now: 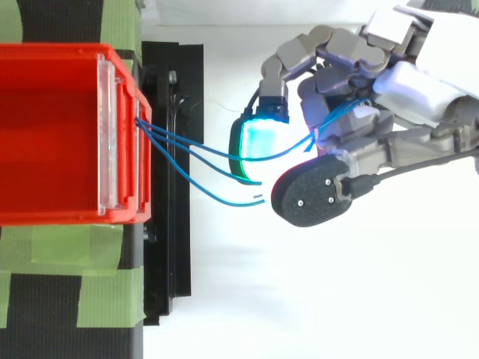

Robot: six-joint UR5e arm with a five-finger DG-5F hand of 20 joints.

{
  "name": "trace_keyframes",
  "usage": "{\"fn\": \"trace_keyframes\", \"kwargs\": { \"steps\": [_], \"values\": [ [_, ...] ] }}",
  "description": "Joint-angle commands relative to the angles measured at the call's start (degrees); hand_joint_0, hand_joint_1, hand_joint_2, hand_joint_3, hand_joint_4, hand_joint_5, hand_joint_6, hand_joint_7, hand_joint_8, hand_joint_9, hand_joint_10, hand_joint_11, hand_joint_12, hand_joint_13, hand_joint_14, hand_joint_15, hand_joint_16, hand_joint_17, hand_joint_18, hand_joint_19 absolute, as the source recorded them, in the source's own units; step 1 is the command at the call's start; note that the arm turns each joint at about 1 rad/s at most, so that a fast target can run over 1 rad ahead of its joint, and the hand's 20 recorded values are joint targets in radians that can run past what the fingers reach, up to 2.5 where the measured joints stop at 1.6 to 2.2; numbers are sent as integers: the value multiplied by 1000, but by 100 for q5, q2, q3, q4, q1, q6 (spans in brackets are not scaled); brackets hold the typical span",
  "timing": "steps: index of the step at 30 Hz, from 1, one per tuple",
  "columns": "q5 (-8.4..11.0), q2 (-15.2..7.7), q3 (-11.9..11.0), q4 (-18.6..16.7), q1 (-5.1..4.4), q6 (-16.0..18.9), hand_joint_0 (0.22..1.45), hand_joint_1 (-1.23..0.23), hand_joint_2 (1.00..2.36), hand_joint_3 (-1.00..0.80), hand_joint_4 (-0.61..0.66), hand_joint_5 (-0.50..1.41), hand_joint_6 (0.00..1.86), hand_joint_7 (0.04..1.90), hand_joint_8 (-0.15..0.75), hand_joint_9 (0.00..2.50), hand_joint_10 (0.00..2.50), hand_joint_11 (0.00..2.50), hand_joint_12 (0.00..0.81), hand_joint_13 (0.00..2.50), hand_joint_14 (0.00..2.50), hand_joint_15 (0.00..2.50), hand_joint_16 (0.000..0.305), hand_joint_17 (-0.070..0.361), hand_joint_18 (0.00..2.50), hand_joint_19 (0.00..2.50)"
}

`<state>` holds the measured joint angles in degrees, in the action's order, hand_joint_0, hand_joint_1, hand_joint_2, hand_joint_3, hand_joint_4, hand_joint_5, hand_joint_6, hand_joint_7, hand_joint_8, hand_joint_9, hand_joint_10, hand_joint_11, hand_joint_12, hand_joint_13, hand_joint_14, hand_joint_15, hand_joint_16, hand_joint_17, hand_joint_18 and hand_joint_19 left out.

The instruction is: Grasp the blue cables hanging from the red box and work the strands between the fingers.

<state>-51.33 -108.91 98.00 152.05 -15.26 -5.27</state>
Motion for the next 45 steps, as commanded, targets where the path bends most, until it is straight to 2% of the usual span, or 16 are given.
{"fn": "trace_keyframes", "kwargs": {
  "steps": [1,7,11,14,17,21,23,26,28,30,32,33,36,38,42,45],
  "values": [
    [0,1,0,0,-3,8,1191,-827,1012,-606,30,-71,1342,1000,412,652,2500,2417,506,1006,2500,1570,57,128,1265,829],
    [0,1,-9,35,5,8,1224,-705,1005,-153,95,118,1236,1044,412,652,2500,2417,506,1006,2500,1570,57,128,1265,829],
    [0,1,0,35,-3,8,942,-736,1361,-225,158,153,1056,1064,412,652,2500,2417,506,1006,2500,1570,57,128,1265,829],
    [0,1,0,35,-3,8,980,-796,1001,-99,147,39,1109,1031,412,652,2500,2417,506,1006,2500,1570,57,128,1265,829],
    [0,1,0,35,-3,0,991,-815,1009,-215,111,-24,1165,1053,412,652,2500,2417,506,1006,2500,1570,57,128,1265,829],
    [0,1,0,35,-3,8,1270,-714,1003,3,38,193,1181,1094,412,652,2500,2417,506,1006,2500,1570,57,128,1265,829],
    [0,1,0,35,5,8,1266,-699,1001,81,33,248,1137,1113,412,652,2500,2417,506,1006,2500,1570,57,128,1265,829],
    [0,1,0,35,-3,8,917,-643,1447,-138,120,270,887,1160,412,652,2500,2417,506,1006,2500,1570,57,128,1265,829],
    [-9,1,-9,26,-3,17,832,-682,1474,-194,152,256,779,1142,412,652,2500,2417,506,1006,2500,1570,57,128,1265,829],
    [-9,1,0,18,5,87,900,-732,1000,-170,172,252,579,1189,412,652,2500,2417,506,1006,2500,1570,57,128,1265,829],
    [-18,1,0,9,-3,307,931,-763,1012,-242,131,249,467,1264,412,652,2500,2417,506,1006,2500,1570,57,128,1265,829],
    [-26,1,-9,26,-3,421,1122,-801,1013,-151,61,269,383,1289,412,652,2500,2417,506,1006,2500,1570,57,128,1265,829],
    [-26,10,0,26,-3,632,1271,-756,1014,-186,33,528,9,1384,412,652,2500,2417,506,1006,2500,1570,57,128,1265,829],
    [-35,1,0,26,-3,703,1293,-735,1014,-282,61,598,16,1284,412,652,2500,2417,506,1006,2500,1570,57,128,1265,829],
    [-62,1,0,18,14,764,1026,-762,1014,-311,56,503,18,1192,412,652,2500,2417,506,1006,2500,1570,57,128,1265,829],
    [-62,1,0,9,23,764,1136,-803,1016,-371,53,491,18,1160,412,652,2500,2417,506,1006,2500,1570,57,128,1265,829]
  ]
}}
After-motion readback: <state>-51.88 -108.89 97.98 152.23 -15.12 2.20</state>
